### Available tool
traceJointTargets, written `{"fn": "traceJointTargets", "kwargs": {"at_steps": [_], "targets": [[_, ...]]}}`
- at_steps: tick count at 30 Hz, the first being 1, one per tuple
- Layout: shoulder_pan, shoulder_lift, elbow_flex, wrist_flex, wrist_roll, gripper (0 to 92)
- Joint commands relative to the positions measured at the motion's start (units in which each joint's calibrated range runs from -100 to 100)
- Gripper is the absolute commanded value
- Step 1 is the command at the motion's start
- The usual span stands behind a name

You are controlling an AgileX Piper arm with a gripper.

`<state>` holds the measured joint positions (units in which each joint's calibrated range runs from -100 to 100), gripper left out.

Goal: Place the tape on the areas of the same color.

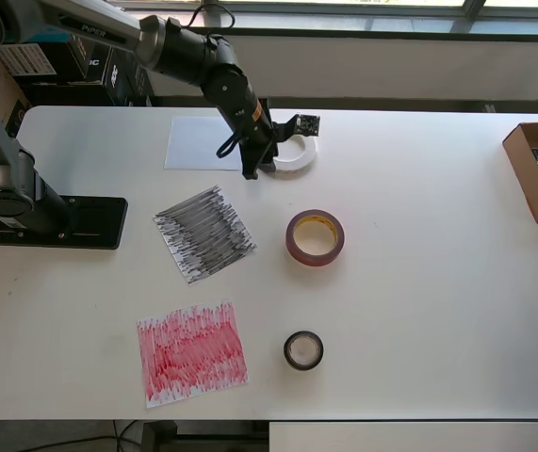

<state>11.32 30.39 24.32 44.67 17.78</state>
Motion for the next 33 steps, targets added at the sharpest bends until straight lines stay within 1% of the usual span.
{"fn": "traceJointTargets", "kwargs": {"at_steps": [1,5,9,26,33], "targets": [[-0.3,0.2,-0.3,0.4,-0.5,44.1],[0.0,0.2,-0.2,0.4,-1.1,53.5],[-0.2,0.3,-0.2,0.4,-1.2,58.6],[0.1,8.2,-8.1,0.5,-0.7,59.0],[0.9,9.4,-8.7,0.4,-0.7,59.0]]}}
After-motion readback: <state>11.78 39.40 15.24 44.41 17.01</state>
